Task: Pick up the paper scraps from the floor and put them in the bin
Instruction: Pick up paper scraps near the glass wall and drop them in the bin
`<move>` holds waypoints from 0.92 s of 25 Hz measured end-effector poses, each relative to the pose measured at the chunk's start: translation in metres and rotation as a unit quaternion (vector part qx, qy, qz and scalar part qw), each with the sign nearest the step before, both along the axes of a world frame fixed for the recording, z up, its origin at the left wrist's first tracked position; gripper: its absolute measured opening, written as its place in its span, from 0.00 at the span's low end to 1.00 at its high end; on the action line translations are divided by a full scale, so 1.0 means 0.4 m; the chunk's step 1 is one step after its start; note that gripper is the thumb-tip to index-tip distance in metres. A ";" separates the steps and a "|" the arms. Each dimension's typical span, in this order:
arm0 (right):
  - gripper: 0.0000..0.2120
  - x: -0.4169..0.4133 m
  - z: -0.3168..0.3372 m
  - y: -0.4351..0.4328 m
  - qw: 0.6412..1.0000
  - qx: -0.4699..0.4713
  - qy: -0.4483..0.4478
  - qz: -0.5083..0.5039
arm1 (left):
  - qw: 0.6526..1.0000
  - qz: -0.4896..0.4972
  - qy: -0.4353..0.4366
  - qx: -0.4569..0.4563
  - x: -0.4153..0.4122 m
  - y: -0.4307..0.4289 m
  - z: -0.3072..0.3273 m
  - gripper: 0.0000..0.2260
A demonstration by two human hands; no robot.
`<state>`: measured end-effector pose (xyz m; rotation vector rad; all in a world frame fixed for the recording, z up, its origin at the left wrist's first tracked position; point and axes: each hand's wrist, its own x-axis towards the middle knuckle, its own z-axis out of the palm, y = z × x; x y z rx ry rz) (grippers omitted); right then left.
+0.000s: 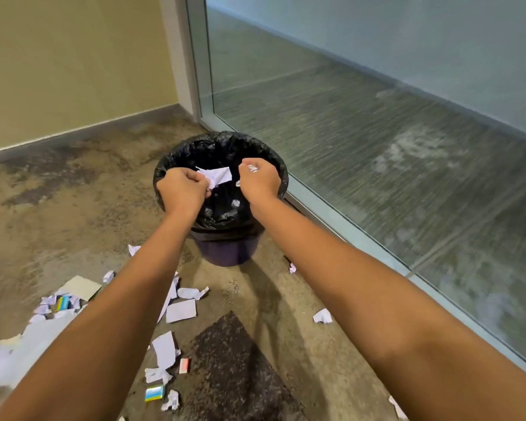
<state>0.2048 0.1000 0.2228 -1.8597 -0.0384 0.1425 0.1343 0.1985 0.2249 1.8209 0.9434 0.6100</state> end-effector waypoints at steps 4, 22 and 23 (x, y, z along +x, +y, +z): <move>0.17 0.045 -0.013 0.021 0.994 0.062 0.073 0.044 | 1.000 -0.024 -0.004 -0.009 0.015 0.022 -0.004 0.07; 0.07 -0.270 -0.248 -0.533 0.985 0.003 -0.073 -0.153 | 0.967 -0.214 -0.048 0.133 -0.204 -0.446 -0.263 0.05; 0.07 -0.300 -0.290 -0.581 0.984 -0.012 -0.057 -0.168 | 0.961 -0.245 -0.014 0.129 -0.227 -0.492 -0.308 0.04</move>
